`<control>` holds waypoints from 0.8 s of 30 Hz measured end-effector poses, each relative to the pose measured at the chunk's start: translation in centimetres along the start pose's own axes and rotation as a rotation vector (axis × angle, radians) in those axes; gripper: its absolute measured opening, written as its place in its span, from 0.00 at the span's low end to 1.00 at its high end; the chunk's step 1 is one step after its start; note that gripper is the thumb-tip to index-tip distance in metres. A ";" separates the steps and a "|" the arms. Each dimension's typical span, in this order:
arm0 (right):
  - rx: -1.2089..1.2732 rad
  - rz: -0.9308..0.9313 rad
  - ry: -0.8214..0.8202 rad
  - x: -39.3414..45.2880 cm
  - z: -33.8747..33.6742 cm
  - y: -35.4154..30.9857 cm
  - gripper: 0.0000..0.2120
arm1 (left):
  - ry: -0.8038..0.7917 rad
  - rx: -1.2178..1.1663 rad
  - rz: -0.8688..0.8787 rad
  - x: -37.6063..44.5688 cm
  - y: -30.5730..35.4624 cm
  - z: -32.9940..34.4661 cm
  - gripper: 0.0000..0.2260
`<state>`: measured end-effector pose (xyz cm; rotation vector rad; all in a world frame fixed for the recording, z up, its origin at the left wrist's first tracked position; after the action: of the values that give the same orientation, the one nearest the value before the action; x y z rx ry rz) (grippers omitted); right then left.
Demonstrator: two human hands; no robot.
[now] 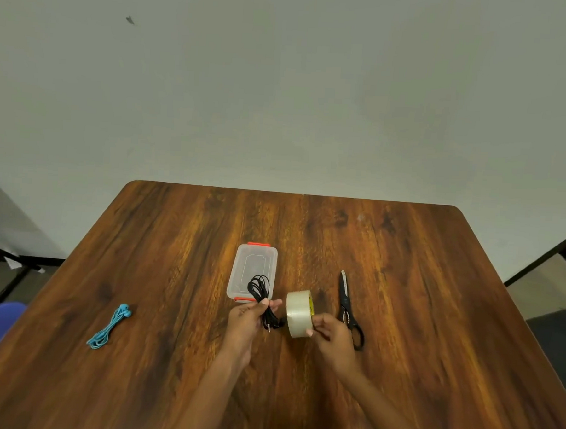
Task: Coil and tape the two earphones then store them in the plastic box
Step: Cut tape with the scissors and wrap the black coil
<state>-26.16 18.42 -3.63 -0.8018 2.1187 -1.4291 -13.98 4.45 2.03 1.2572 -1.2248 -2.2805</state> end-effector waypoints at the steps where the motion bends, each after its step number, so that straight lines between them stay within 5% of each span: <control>1: 0.026 0.025 -0.009 -0.6 0.3 0.1 0.08 | -0.005 0.011 -0.004 0.1 0.0 -0.1 0.11; 8: 0.022 0.155 -0.030 -2.7 1.1 1.5 0.17 | -0.016 0.054 -0.006 0.3 -0.3 -1.0 0.11; 13: 0.069 0.194 0.024 -2.1 1.4 1.3 0.15 | -0.020 0.088 -0.005 0.0 -0.5 -1.3 0.11; 18: 0.129 0.235 -0.051 -1.6 1.2 1.0 0.13 | -0.048 0.107 -0.007 0.0 -0.5 -1.5 0.12; 24: 0.165 0.265 -0.240 -0.9 0.3 -0.4 0.26 | -0.125 0.249 0.038 0.1 0.2 -1.7 0.10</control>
<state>-25.24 18.70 -3.37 -0.5732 1.8225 -1.2788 -12.68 3.34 1.67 1.1715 -1.6040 -2.2626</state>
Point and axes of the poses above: each hand's wrist, its own x-axis towards the middle knuckle, its own z-axis out of the palm, y = z × x, the point moved 3 cm from there along x, towards the middle knuckle, and after that the axes turned 7 degrees about -z, right-handed, at the moved point
